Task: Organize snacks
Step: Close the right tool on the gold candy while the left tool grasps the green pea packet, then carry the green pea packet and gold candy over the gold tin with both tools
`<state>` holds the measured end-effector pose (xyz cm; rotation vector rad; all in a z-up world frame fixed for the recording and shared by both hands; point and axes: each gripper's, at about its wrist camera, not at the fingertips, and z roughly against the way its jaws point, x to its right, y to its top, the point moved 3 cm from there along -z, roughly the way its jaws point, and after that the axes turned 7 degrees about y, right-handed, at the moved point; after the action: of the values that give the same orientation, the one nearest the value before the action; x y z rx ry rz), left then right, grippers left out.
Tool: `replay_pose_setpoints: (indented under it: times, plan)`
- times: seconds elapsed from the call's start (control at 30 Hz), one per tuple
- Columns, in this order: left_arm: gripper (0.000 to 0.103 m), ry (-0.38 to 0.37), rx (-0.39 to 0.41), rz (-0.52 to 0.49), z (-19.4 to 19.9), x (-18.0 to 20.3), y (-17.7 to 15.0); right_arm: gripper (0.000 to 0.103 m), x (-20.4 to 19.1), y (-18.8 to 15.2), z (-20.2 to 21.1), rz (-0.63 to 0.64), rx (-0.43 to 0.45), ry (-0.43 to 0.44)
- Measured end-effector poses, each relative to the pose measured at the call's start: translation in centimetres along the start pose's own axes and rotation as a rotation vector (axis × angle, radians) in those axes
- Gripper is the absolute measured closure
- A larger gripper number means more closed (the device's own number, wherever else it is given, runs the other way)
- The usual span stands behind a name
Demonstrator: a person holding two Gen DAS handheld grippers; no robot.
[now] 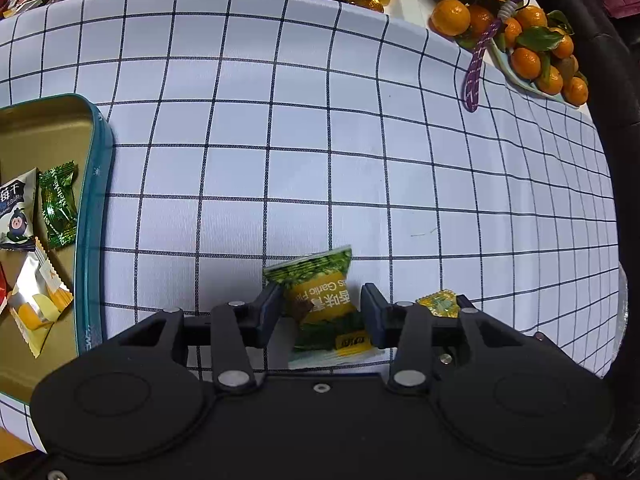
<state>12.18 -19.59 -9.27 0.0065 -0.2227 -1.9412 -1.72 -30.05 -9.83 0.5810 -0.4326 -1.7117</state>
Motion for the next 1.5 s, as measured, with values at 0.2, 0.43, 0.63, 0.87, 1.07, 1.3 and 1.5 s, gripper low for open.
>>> replay_pose_setpoints:
  times: [0.2,0.43,0.63,0.87,1.07,1.3,1.5]
  plan:
    - [0.052,0.016,-0.013,0.014,-0.7,0.4,0.2,0.076,0.1,-0.1,0.0,-0.015,0.001,0.004]
    - [0.052,0.02,-0.017,0.032,-1.1,0.9,0.6,0.076,0.4,0.0,-0.1,-0.037,-0.003,0.001]
    - [0.059,-0.007,-0.005,0.04,-0.7,0.2,0.4,0.076,0.5,0.1,-0.2,-0.056,-0.005,-0.01]
    - [0.061,0.021,0.044,0.013,0.3,0.3,0.1,0.076,0.6,0.5,-0.4,-0.096,-0.014,-0.016]
    - [0.061,0.028,0.079,0.009,1.2,0.1,0.0,0.076,0.7,1.1,-0.5,-0.131,-0.021,-0.059]
    - [0.061,0.037,0.094,0.039,2.4,-1.2,-0.2,0.076,1.5,1.6,-1.1,-0.204,-0.064,-0.147]
    - [0.061,0.037,0.121,0.072,4.1,-2.5,-0.4,0.076,1.7,2.6,-1.2,-0.303,-0.092,-0.182]
